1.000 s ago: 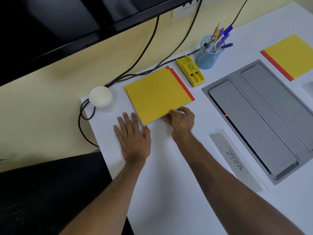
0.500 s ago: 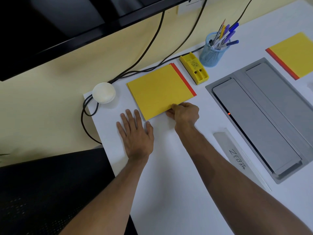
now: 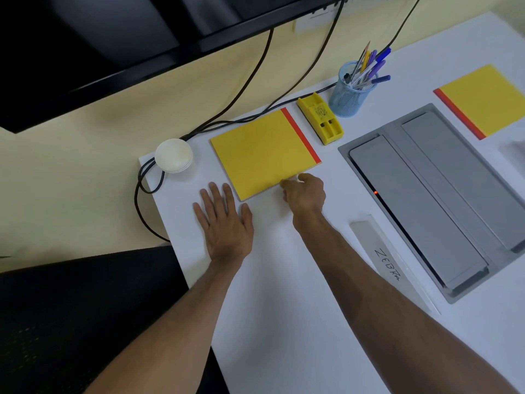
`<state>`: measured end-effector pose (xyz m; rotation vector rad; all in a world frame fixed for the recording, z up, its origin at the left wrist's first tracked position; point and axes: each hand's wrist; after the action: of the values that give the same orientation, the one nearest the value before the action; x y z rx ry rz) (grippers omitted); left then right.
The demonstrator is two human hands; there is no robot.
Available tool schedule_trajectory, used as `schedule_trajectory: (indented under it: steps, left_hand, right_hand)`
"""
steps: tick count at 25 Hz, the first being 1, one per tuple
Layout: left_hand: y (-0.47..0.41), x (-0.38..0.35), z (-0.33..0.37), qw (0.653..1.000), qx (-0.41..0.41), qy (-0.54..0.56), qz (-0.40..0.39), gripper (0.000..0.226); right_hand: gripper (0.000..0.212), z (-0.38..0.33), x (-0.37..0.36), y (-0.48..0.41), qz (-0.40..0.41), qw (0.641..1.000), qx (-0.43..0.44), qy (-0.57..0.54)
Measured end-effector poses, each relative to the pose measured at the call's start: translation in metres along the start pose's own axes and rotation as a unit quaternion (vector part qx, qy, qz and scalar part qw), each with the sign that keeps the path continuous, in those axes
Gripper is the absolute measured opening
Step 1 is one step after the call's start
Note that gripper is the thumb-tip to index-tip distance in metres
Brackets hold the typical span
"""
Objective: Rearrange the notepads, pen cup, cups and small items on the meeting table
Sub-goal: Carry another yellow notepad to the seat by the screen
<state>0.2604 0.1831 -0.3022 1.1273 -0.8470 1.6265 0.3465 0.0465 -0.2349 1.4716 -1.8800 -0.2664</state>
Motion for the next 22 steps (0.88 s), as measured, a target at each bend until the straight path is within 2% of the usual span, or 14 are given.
schedule_trajectory:
  steps: [2, 6, 9, 15, 18, 22]
  left_hand:
    - [-0.003, 0.005, -0.003, 0.999, 0.002, 0.01, -0.052, 0.07]
    - [-0.005, 0.034, -0.01, 0.979, 0.003, 0.127, -0.161, 0.075]
    - [0.025, 0.067, 0.003, 0.972, -0.057, 0.169, -0.15, 0.067]
    - [0.106, 0.129, 0.052, 0.972, -0.131, 0.151, -0.125, 0.054]
    - [0.152, 0.159, 0.077, 0.965, -0.149, 0.177, -0.12, 0.05]
    - [0.215, 0.19, 0.107, 0.957, -0.154, 0.212, -0.126, 0.047]
  right_hand:
    - [0.051, 0.008, 0.012, 0.009, -0.016, 0.999, 0.024, 0.039]
    - [0.036, 0.023, 0.037, 0.035, -0.049, 0.989, 0.081, 0.11]
    - [0.027, 0.028, 0.058, 0.065, -0.059, 0.966, 0.149, 0.201]
    - [0.031, 0.063, 0.127, 0.137, -0.046, 0.882, 0.282, 0.375]
    - [0.031, 0.089, 0.174, 0.172, -0.034, 0.871, 0.291, 0.394]
    - [0.03, 0.124, 0.234, 0.213, -0.013, 0.877, 0.282, 0.388]
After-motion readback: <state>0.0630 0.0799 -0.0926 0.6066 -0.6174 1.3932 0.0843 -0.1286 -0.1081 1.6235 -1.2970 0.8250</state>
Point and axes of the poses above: each hand's wrist, its own y-axis away from the middle knuckle, its own x-axis out of the back of the hand, z = x × y, and after that the axes turned 8 degrees about y, right-handed
